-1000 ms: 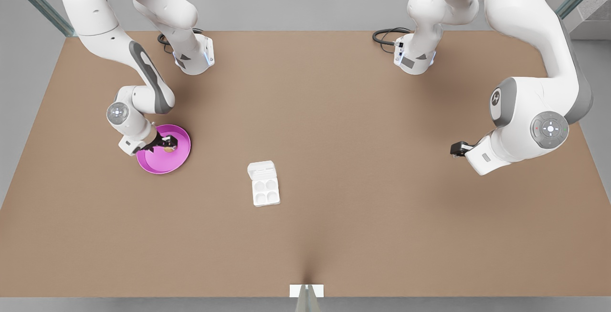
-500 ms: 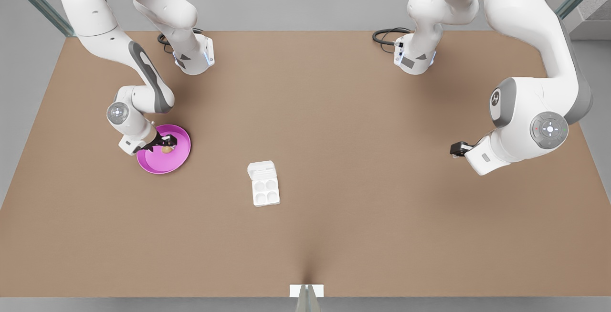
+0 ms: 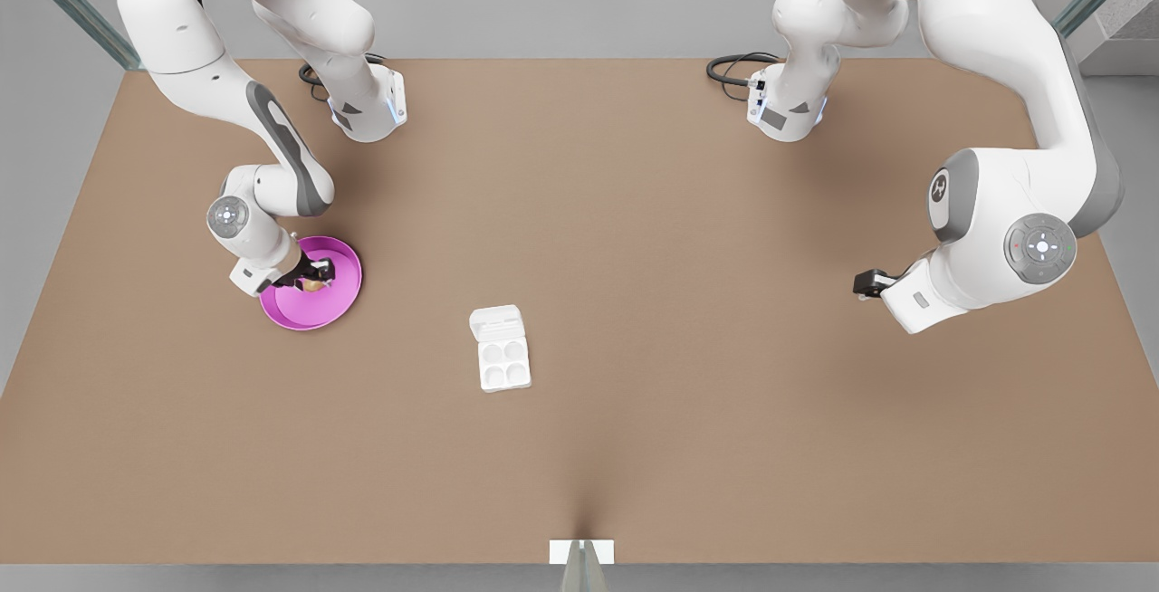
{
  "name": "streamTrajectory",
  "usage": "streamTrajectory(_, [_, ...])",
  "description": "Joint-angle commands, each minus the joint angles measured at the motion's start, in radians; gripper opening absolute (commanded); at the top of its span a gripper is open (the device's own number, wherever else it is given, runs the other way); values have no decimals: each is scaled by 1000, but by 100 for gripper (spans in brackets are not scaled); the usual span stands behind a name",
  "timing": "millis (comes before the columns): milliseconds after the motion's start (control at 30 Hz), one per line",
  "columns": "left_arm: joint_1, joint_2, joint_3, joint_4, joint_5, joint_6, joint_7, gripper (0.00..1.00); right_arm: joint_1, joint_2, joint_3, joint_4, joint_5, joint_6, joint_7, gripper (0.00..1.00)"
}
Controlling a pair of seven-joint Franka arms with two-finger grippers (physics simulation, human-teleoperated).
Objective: Pack egg into the box and close the box lid
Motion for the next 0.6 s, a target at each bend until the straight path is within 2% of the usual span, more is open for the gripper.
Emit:
streamTrajectory(0, [0, -1, 0, 0, 1, 1, -2, 100, 0, 0, 0, 0, 2, 9, 0, 71])
streamTrajectory(167, [0, 0, 0, -1, 1, 4, -2, 100, 1, 0, 0, 0, 0, 9, 0, 60])
streamTrajectory(467, [0, 5, 0, -1, 1, 6, -2, 100, 1, -12, 8, 2, 2, 7, -4, 59])
streamTrajectory(500, [0, 7, 0, -1, 1, 6, -2, 100, -17, -16, 48, 0, 2, 4, -3, 59])
streamTrajectory(567, [0, 8, 0, -1, 1, 11, -2, 100, -16, -20, 51, 2, 2, 3, -3, 59])
